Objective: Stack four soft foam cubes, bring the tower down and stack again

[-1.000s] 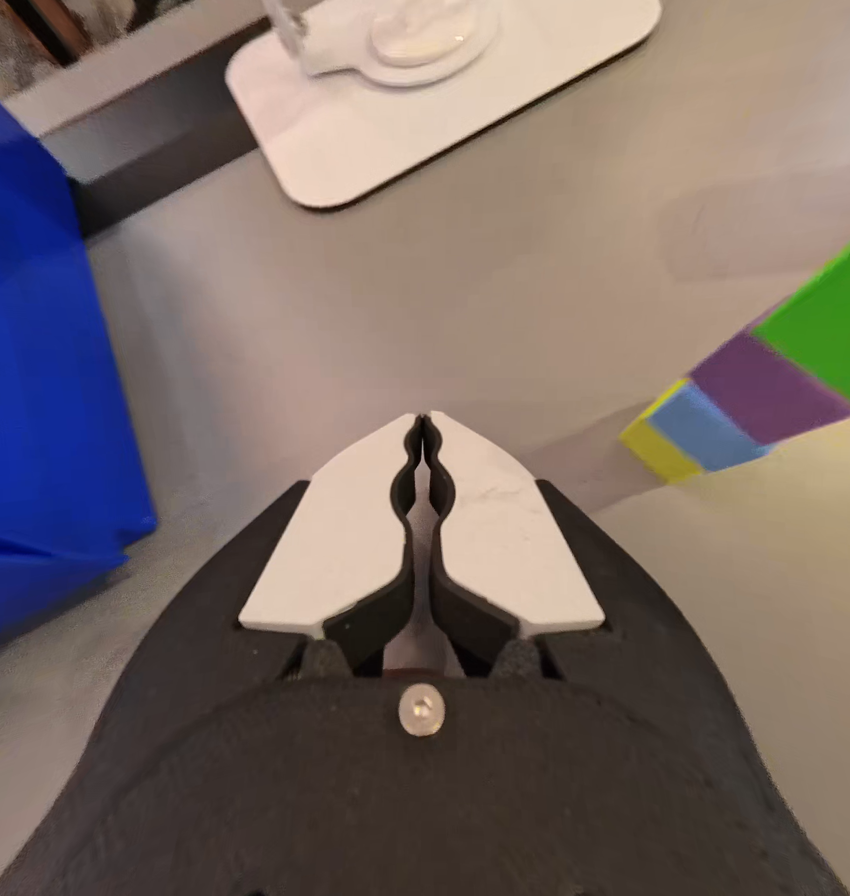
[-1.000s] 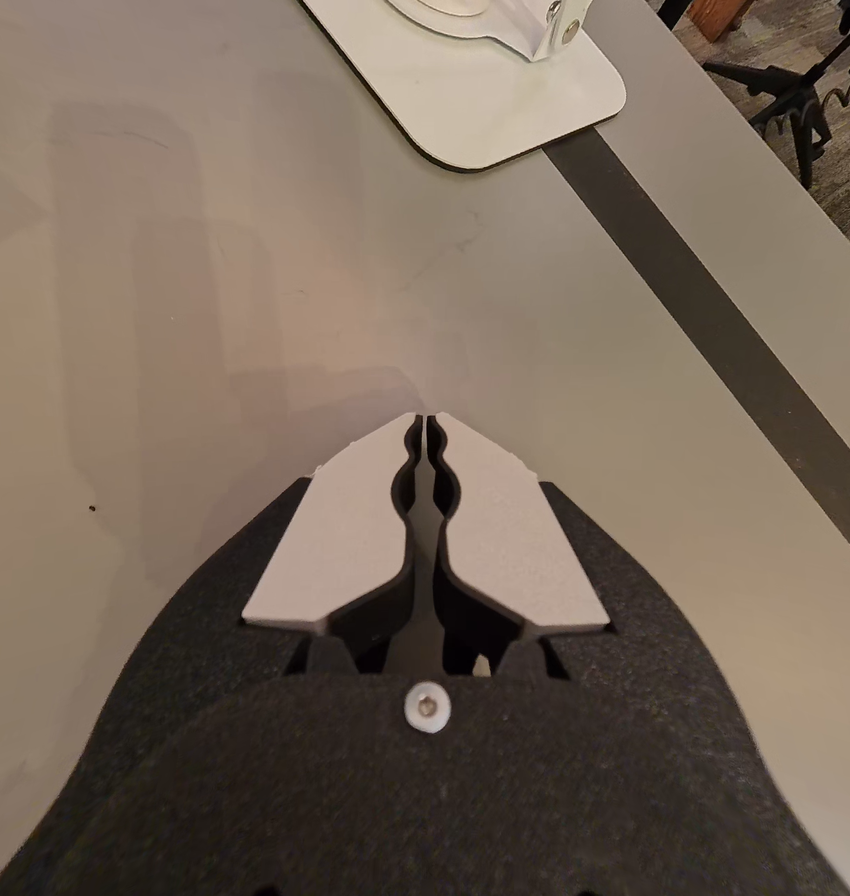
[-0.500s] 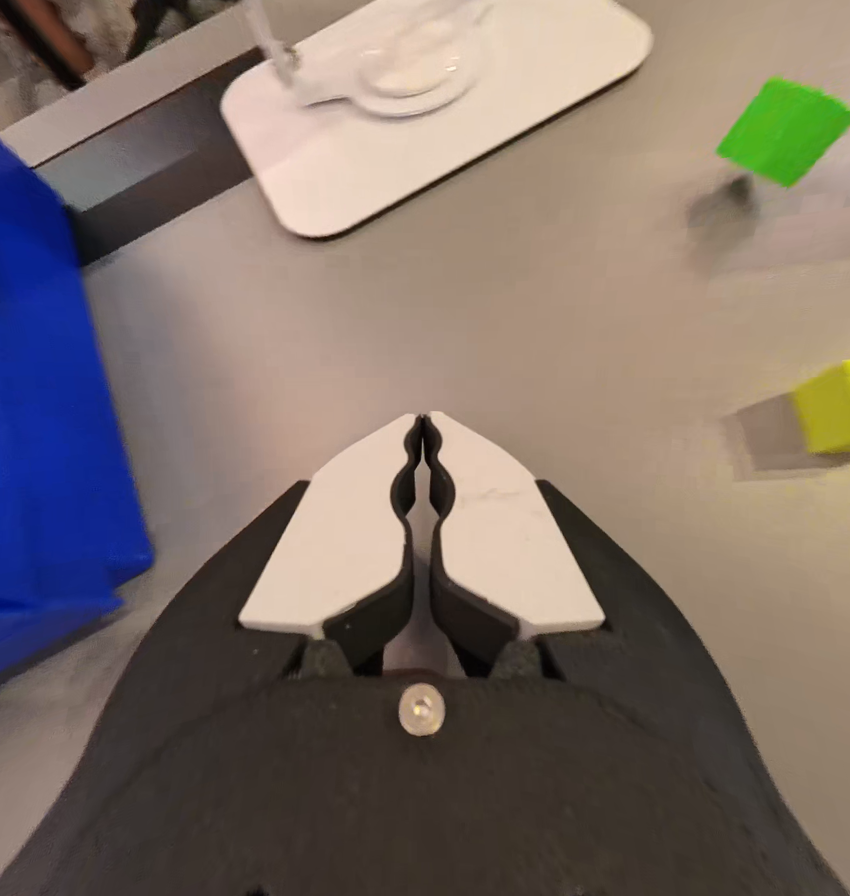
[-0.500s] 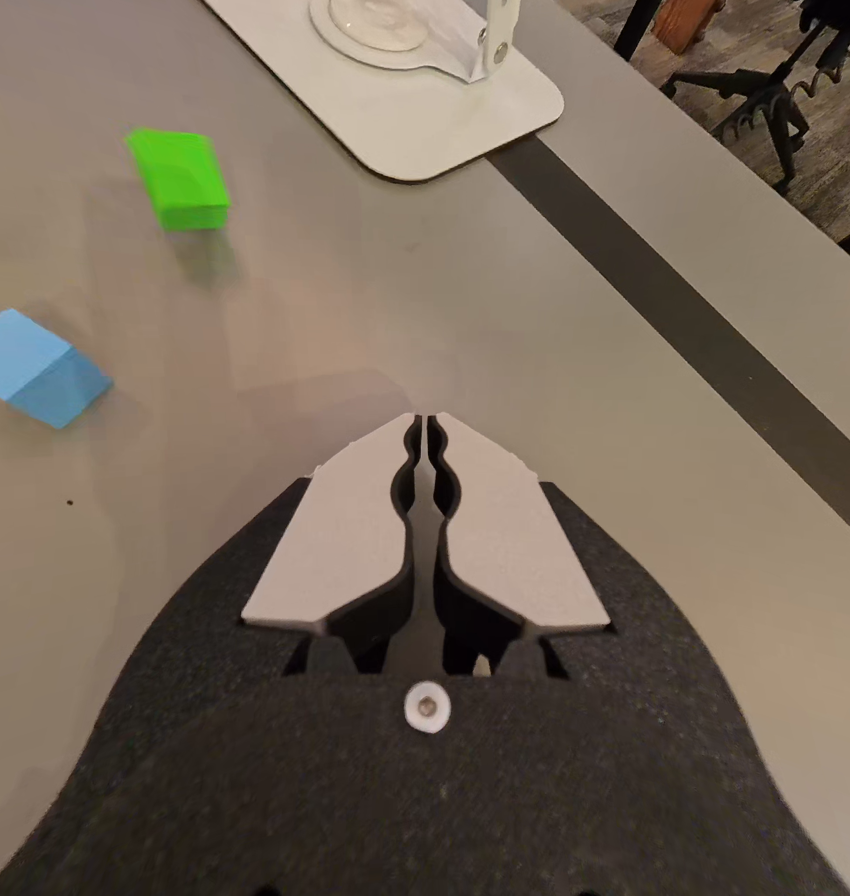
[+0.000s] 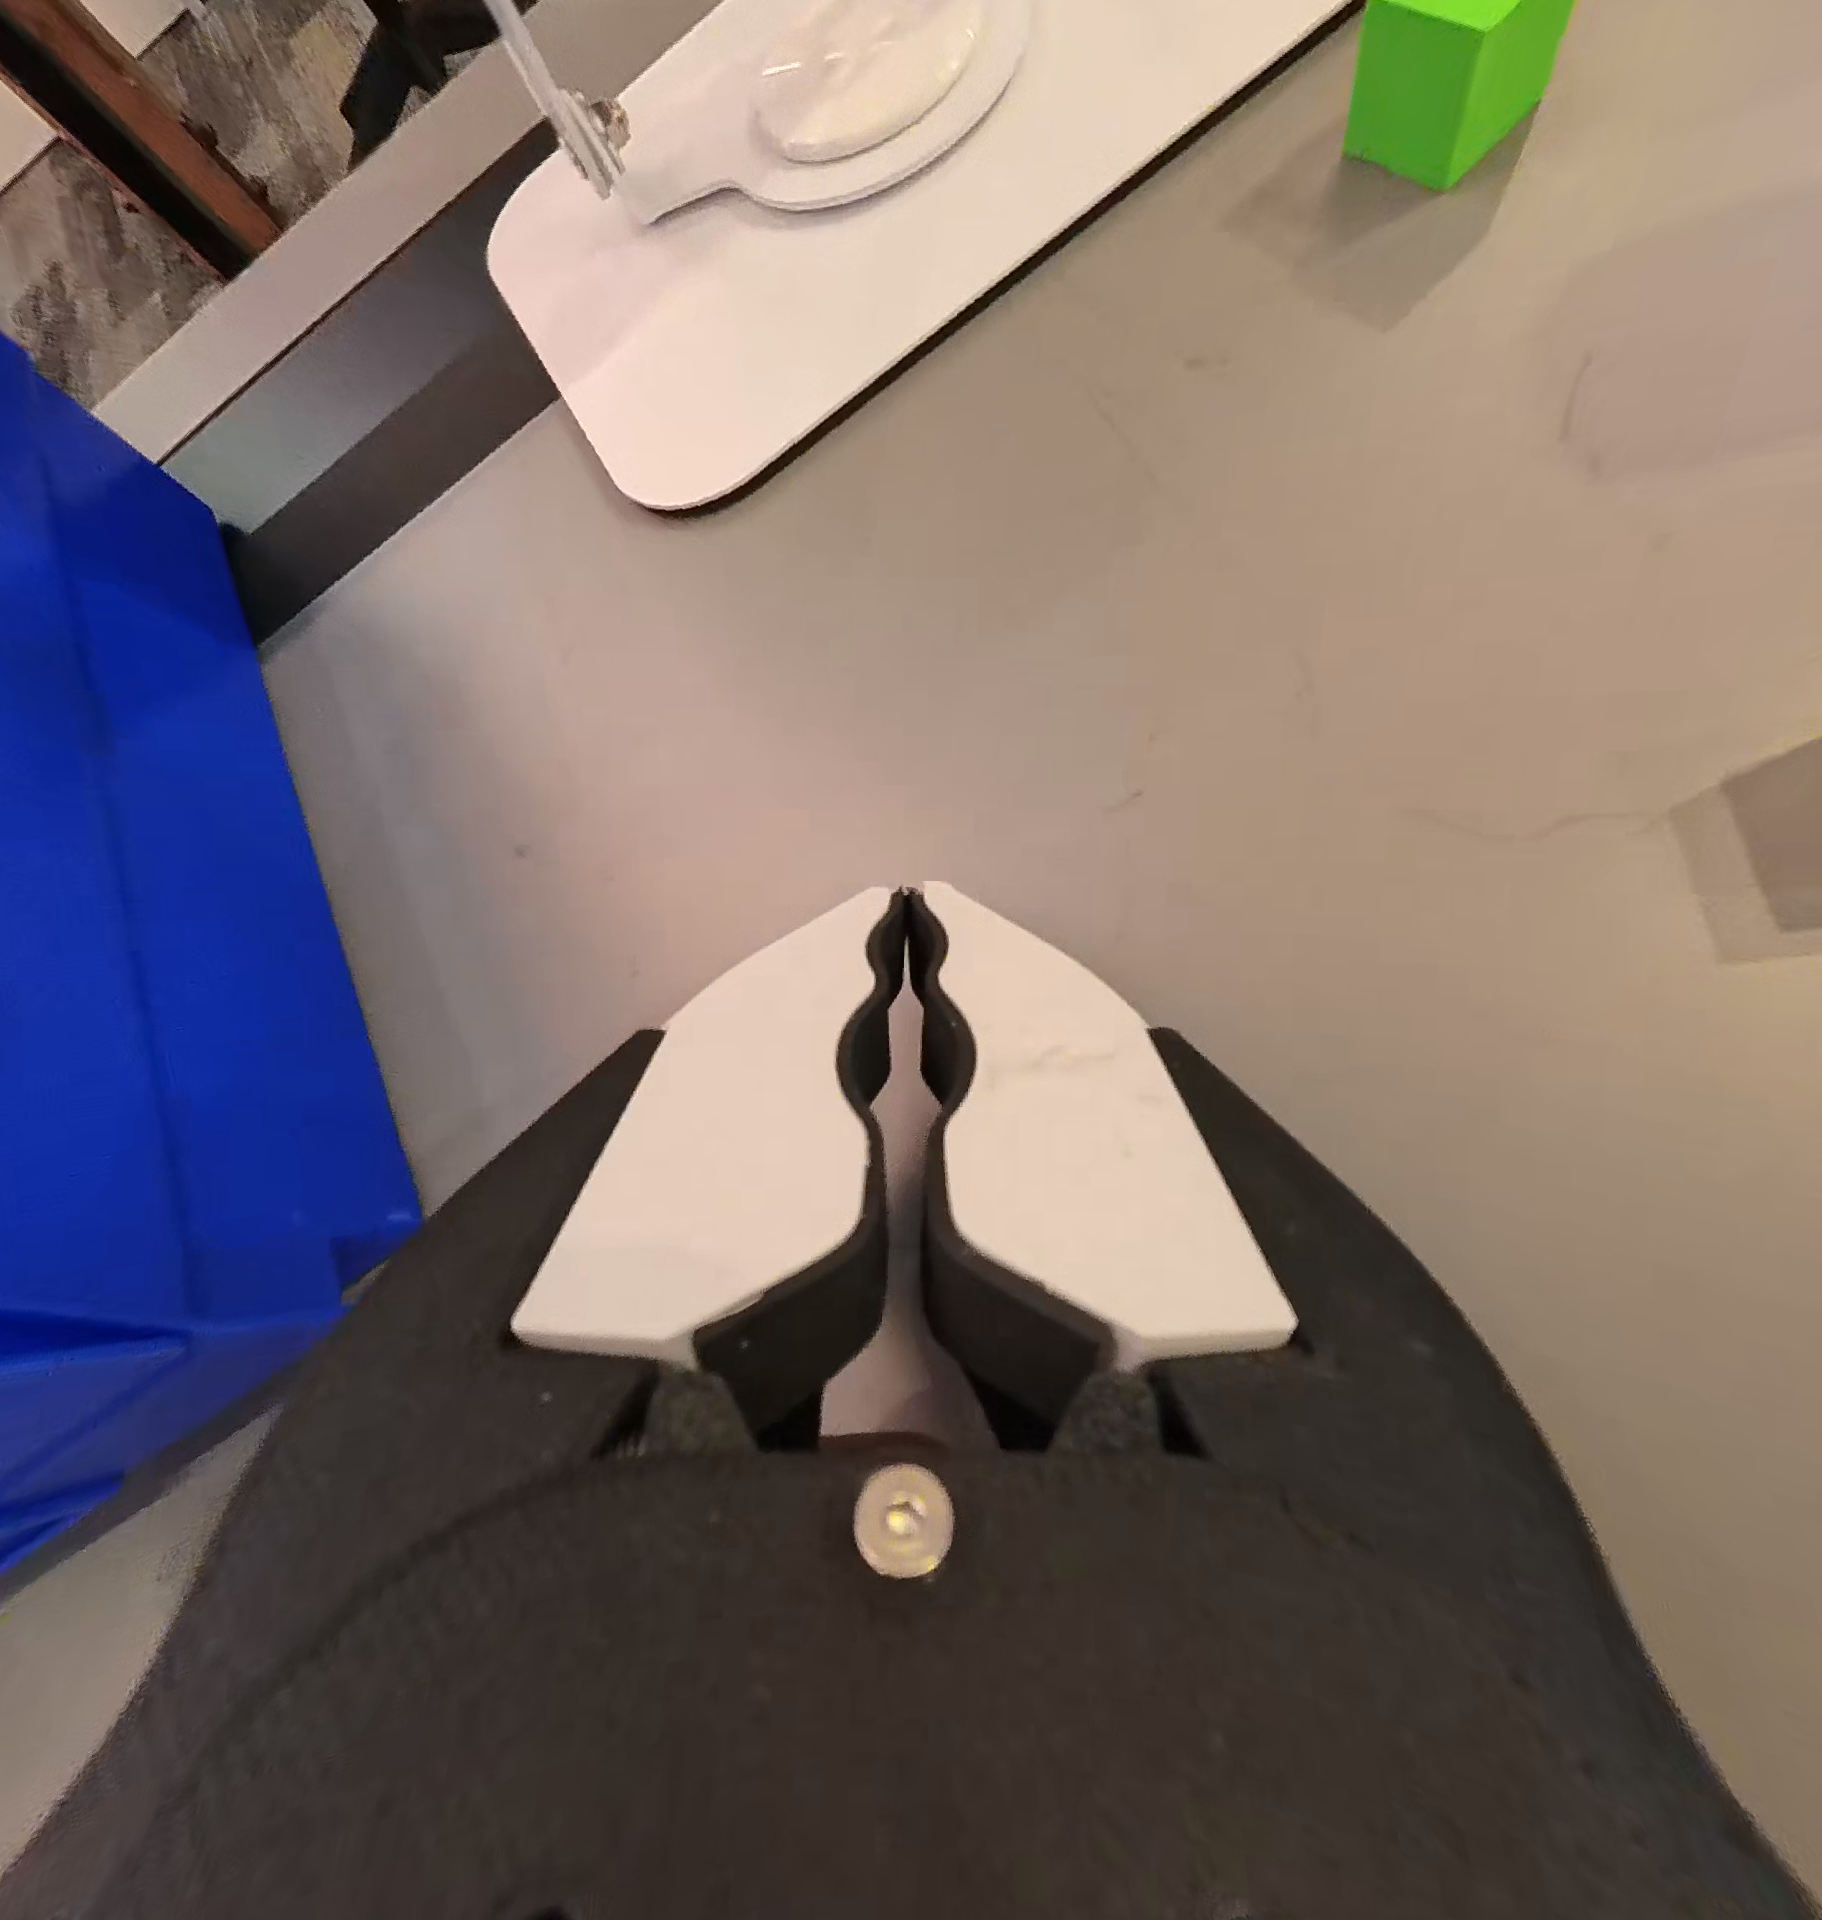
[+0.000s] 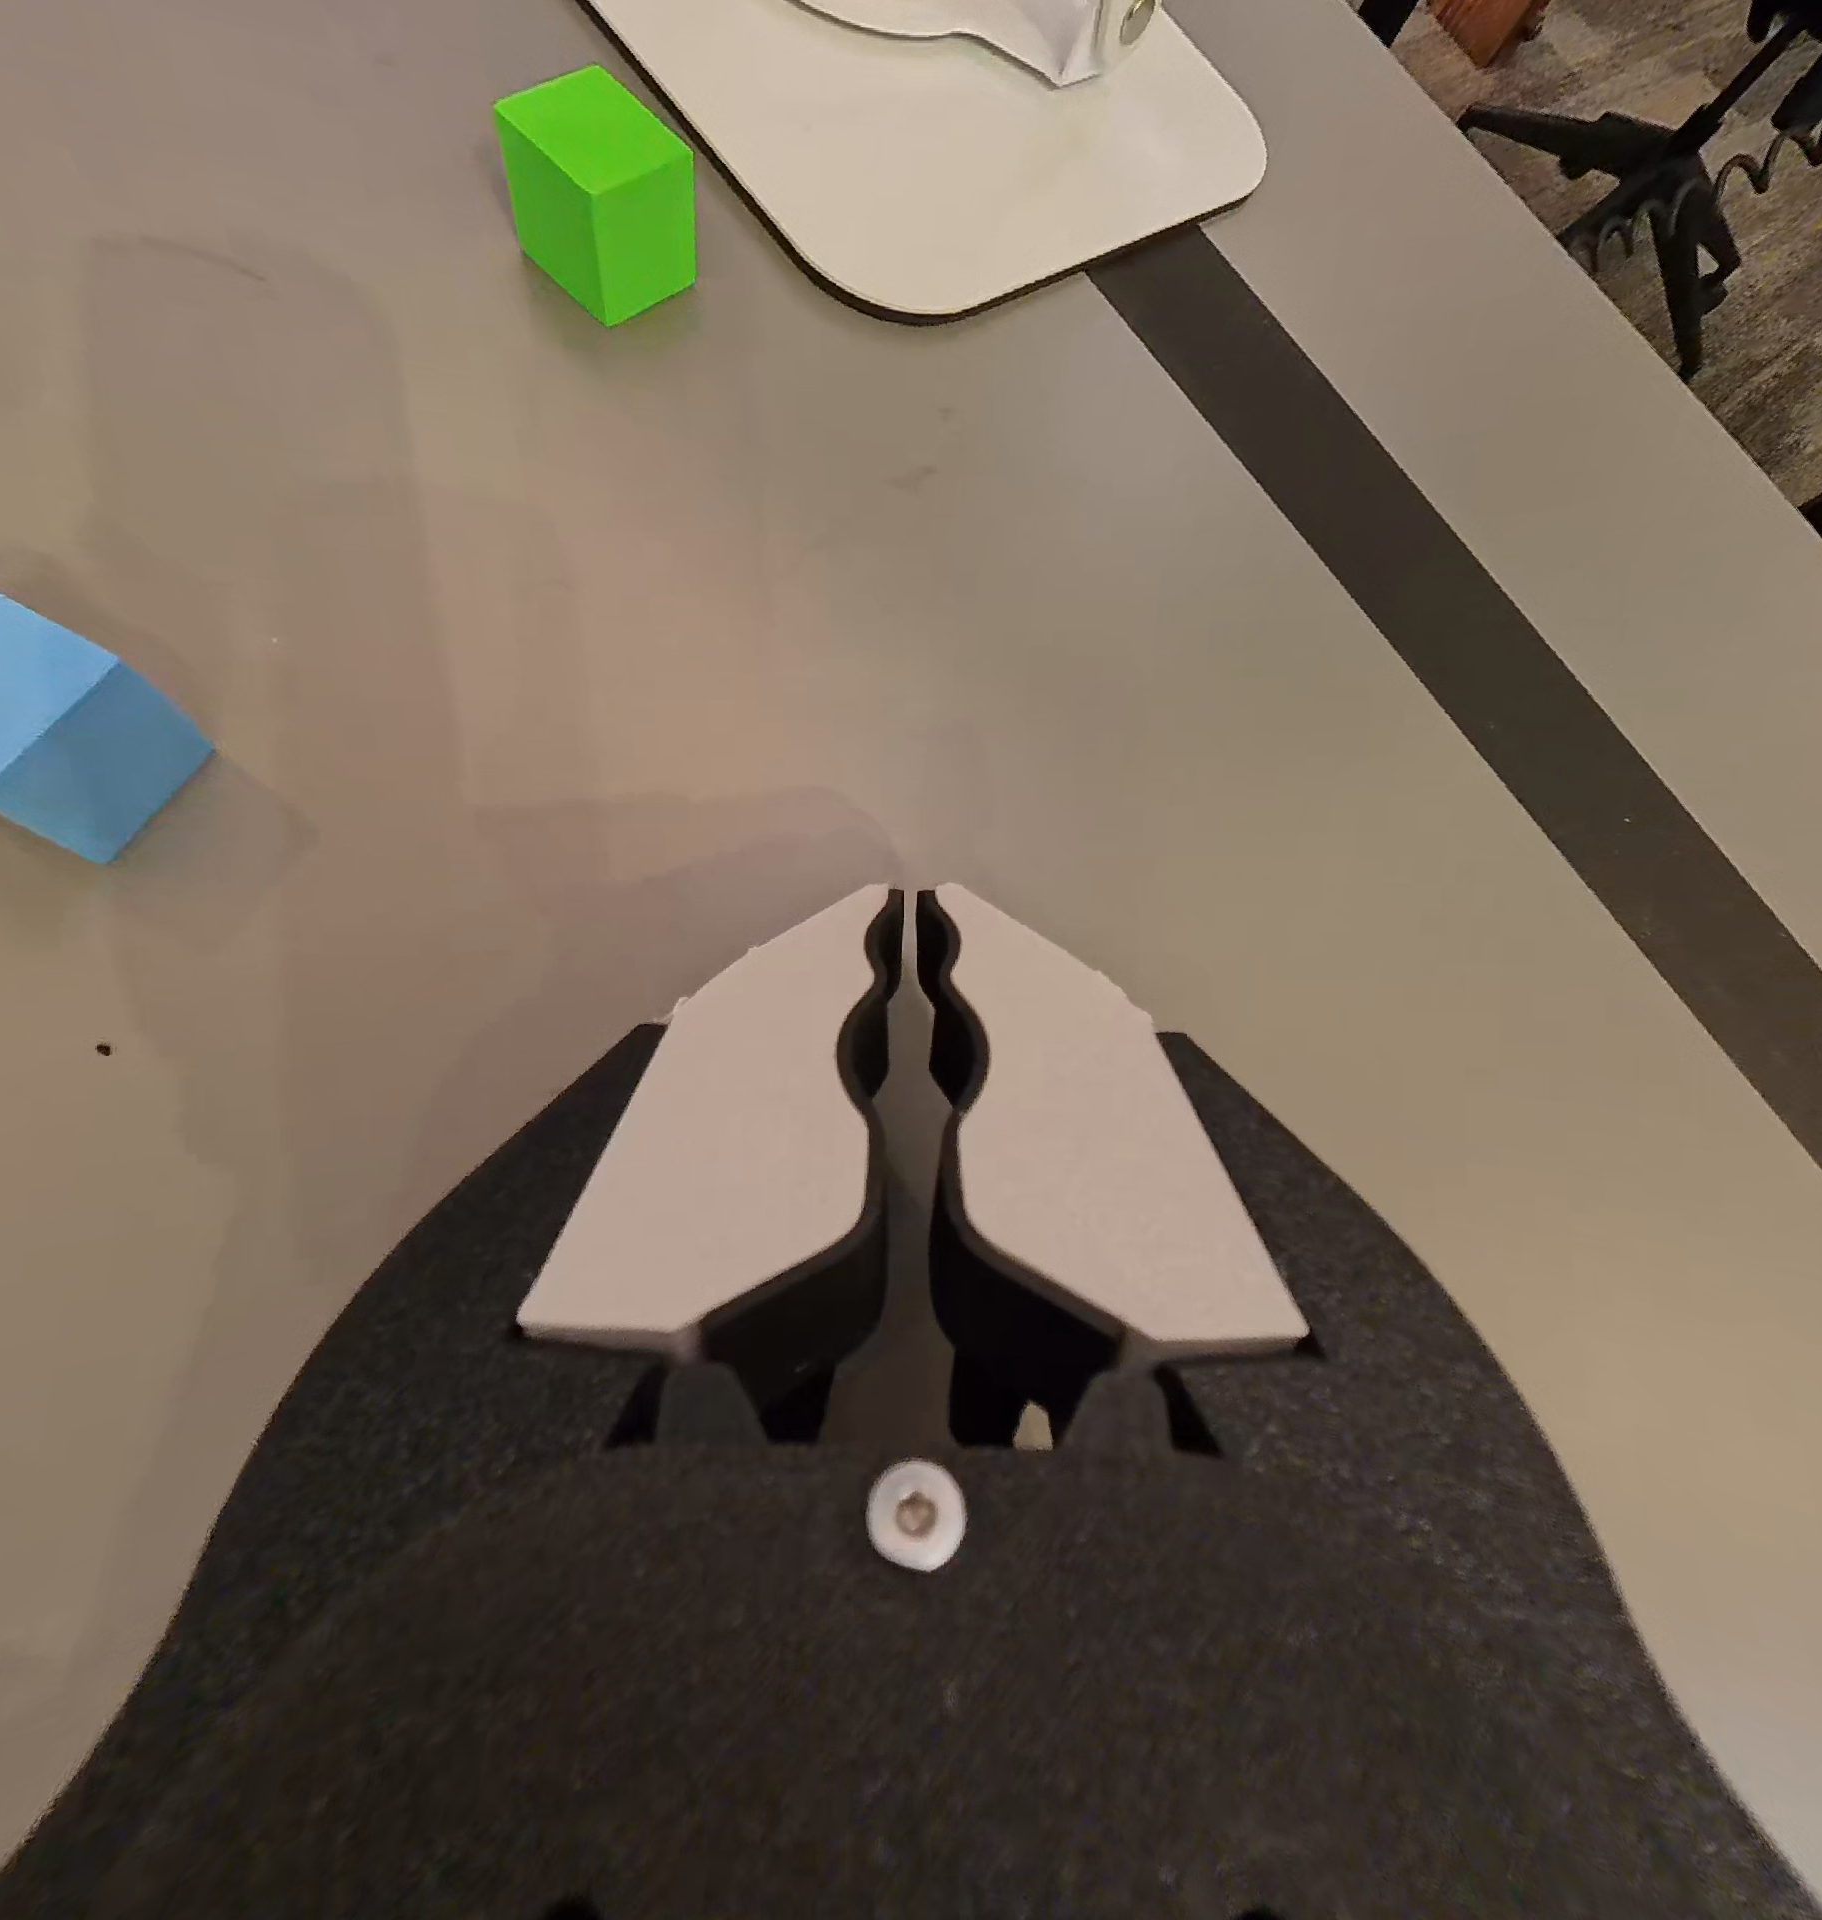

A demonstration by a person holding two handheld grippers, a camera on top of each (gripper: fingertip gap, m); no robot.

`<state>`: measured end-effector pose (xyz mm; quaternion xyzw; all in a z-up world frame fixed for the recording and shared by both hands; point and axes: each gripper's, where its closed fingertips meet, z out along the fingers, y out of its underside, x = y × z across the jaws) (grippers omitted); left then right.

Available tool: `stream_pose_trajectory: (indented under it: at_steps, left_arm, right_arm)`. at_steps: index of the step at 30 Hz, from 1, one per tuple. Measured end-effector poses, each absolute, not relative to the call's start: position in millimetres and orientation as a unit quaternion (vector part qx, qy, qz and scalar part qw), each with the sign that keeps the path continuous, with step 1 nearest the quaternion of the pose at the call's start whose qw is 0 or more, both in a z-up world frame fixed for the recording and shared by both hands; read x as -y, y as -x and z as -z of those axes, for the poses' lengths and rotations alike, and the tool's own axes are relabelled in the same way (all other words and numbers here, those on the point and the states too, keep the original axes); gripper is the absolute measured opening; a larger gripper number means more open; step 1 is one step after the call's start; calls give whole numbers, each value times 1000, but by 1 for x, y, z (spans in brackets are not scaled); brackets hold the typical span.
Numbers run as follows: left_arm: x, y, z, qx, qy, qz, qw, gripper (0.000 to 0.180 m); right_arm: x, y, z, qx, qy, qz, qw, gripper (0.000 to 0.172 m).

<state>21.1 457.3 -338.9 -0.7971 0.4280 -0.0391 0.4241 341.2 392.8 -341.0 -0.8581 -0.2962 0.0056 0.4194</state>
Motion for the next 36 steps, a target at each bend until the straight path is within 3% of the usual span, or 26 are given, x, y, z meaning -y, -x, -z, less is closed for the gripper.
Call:
stream_pose_trajectory:
  at_steps: [15, 18, 21, 25, 36]
  left_arm:
    - [-455, -23, 339, -437, 793, 41, 424, 0]
    - [-442, -39, 331, -467, 764, 96, 435, 1]
    - [-395, -80, 311, -545, 686, 251, 412, 27]
    - [-358, -109, 319, -646, 619, 263, 361, 59]
    - [-342, -130, 334, -791, 532, 167, 251, 52]
  right_arm:
    - [-393, -341, 342, 297, 859, -6, 418, 3]
    - [-393, -341, 342, 295, 860, -9, 416, 3]
    - [-393, -341, 342, 296, 860, -10, 416, 3]
    - [-392, -341, 343, 295, 861, -13, 415, 3]
    - [-392, -341, 343, 293, 862, -17, 413, 3]
